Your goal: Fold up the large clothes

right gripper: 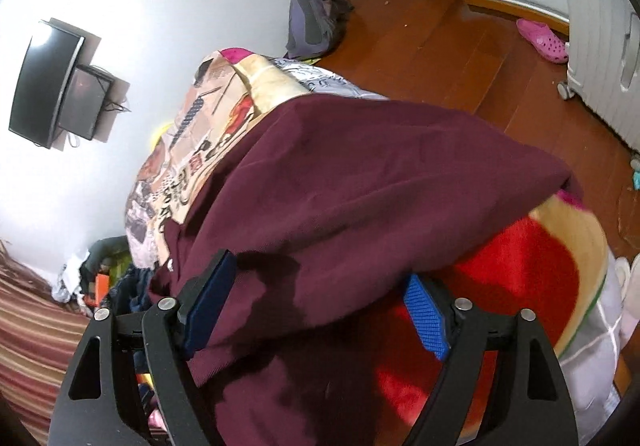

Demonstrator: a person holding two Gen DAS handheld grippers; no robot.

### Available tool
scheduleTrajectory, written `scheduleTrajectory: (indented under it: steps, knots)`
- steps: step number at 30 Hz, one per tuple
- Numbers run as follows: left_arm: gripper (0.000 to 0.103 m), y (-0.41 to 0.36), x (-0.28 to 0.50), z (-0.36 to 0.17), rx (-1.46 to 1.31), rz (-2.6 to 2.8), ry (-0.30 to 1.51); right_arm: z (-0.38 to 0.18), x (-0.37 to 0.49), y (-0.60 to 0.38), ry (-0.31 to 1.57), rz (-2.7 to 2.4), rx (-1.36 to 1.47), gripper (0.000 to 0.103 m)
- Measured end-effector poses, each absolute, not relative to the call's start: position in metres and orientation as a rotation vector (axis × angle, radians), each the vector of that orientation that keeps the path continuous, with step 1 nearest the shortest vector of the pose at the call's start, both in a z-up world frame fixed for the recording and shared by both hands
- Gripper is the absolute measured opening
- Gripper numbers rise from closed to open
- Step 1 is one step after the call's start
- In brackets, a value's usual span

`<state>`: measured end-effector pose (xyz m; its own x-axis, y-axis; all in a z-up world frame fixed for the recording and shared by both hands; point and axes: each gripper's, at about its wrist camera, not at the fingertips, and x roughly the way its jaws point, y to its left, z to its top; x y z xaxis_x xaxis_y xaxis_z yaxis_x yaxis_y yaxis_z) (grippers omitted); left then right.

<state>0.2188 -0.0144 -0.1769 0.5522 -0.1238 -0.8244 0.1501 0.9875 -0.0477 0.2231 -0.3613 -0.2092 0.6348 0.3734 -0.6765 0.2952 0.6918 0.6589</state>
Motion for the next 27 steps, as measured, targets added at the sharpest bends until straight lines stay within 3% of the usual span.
scheduleTrajectory:
  steps: [1,3,7,19,27]
  knots:
    - [0.070,-0.014,0.219,-0.177,0.027,-0.162,0.971,-0.207,0.224,-0.361,0.907,0.033,0.821,0.060]
    - [0.070,-0.011,0.220,-0.177,0.019,-0.162,0.969,-0.202,0.226,-0.363,0.896,0.012,0.795,0.035]
    - [0.070,-0.007,0.219,-0.175,0.006,-0.161,0.958,-0.177,0.222,-0.362,0.816,0.028,0.766,0.012]
    - [0.070,0.026,0.205,-0.160,-0.042,-0.131,0.893,-0.060,0.197,-0.280,0.570,0.297,0.457,0.009]
    - [0.070,0.071,0.185,-0.148,-0.087,-0.069,0.837,-0.041,0.190,-0.173,0.597,0.560,0.298,0.009]
